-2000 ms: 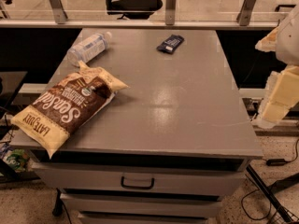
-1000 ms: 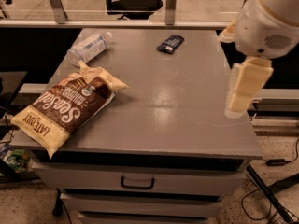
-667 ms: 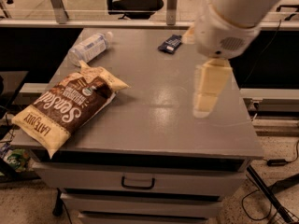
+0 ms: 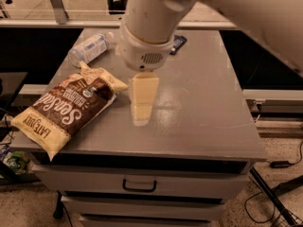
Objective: Move brown chip bag near rxbar blueberry
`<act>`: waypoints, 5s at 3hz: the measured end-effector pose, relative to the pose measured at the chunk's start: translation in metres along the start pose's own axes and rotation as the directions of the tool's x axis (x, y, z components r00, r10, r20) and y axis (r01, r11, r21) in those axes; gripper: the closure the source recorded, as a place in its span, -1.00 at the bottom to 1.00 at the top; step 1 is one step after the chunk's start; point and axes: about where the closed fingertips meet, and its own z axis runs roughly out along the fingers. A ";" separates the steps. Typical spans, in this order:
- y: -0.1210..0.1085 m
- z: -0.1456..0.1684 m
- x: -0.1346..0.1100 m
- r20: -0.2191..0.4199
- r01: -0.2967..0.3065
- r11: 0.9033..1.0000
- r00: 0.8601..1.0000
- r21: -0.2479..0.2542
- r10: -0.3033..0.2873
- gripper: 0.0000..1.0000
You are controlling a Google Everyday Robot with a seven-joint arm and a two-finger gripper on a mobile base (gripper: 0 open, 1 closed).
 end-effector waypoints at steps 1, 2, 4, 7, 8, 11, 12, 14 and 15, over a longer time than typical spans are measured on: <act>-0.010 0.023 -0.054 0.056 0.097 0.995 0.994 -0.015 -0.096 -1.00; -0.023 0.043 -0.092 0.087 0.157 0.987 0.984 -0.024 -0.154 -1.00; -0.046 0.086 -0.140 0.087 0.201 0.978 0.977 -0.049 -0.197 -1.00; -0.072 0.124 -0.139 -0.019 0.264 0.959 0.963 -0.104 -0.268 -1.00; -0.074 0.135 -0.120 -0.088 0.361 0.912 0.920 -0.192 -0.383 -0.97; -0.095 0.107 -0.096 -0.014 0.405 0.881 0.907 -0.242 -0.421 0.58; -0.130 0.079 -0.086 0.031 0.358 0.918 0.933 -0.172 -0.359 0.99; -0.160 0.063 -0.096 0.060 0.343 0.938 0.939 -0.056 -0.339 1.00; -0.161 0.048 -0.079 -0.044 0.259 0.965 0.964 -0.043 -0.260 1.00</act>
Offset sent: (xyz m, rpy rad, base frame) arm 0.0065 0.1556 -0.0280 0.0488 0.0175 0.2528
